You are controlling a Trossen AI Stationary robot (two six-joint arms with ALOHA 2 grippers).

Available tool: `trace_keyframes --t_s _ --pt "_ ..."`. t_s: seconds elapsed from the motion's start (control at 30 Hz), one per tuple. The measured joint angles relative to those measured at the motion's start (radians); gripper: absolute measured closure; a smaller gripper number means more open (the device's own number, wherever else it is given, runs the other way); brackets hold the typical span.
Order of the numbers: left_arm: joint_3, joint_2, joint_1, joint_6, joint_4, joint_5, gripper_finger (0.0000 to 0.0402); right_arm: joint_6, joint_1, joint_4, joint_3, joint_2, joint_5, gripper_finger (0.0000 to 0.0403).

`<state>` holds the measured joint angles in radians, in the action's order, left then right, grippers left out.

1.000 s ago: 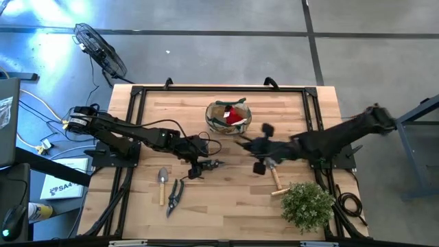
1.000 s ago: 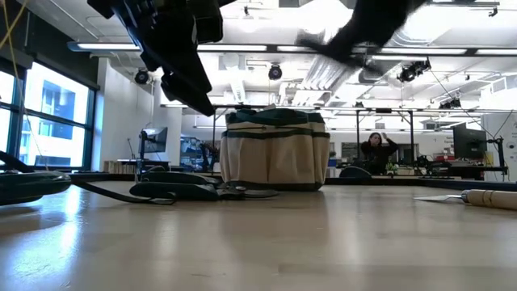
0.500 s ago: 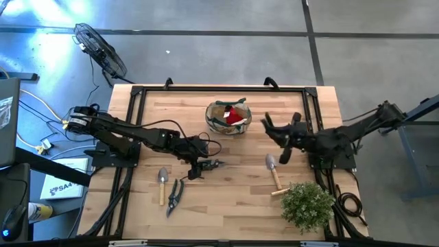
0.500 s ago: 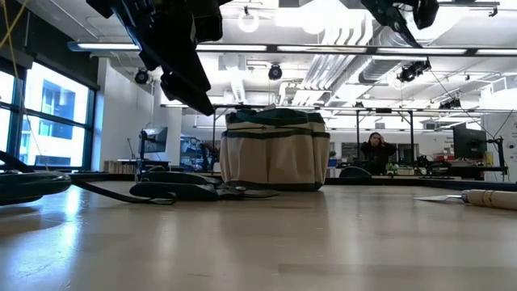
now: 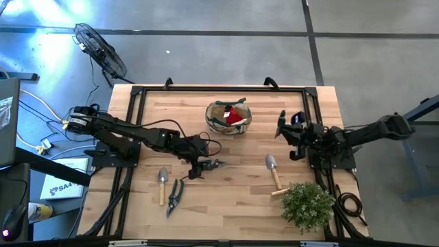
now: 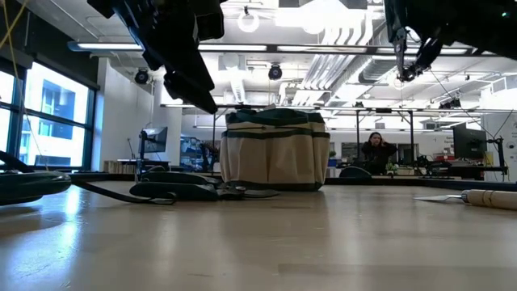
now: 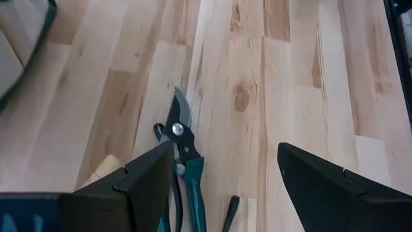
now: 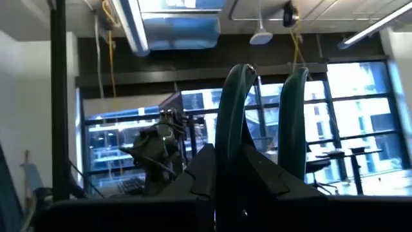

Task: Pick & Place Garden tools in Gardening bag
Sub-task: Put the top right green shear scissors into the light brown gardening bag

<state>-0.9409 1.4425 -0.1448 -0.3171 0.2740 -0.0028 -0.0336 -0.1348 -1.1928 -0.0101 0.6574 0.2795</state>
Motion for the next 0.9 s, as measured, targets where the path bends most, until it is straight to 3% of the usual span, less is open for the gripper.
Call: trace_keyframes --t_s 0.47,0.63,0.9 --pt "0.001 0.000 0.000 0.118 -0.165 -0.034 0.0130 0.161 0.395 -0.069 -0.047 0.129 -0.424 0.0368" --pt "0.001 0.000 0.000 0.130 -0.171 -0.035 0.0130 0.192 0.468 -0.093 -0.082 0.233 -0.499 0.0368" --pt "0.001 0.000 0.000 0.130 -0.170 -0.035 0.0130 0.229 0.525 -0.363 -0.087 0.449 -0.550 0.0368"
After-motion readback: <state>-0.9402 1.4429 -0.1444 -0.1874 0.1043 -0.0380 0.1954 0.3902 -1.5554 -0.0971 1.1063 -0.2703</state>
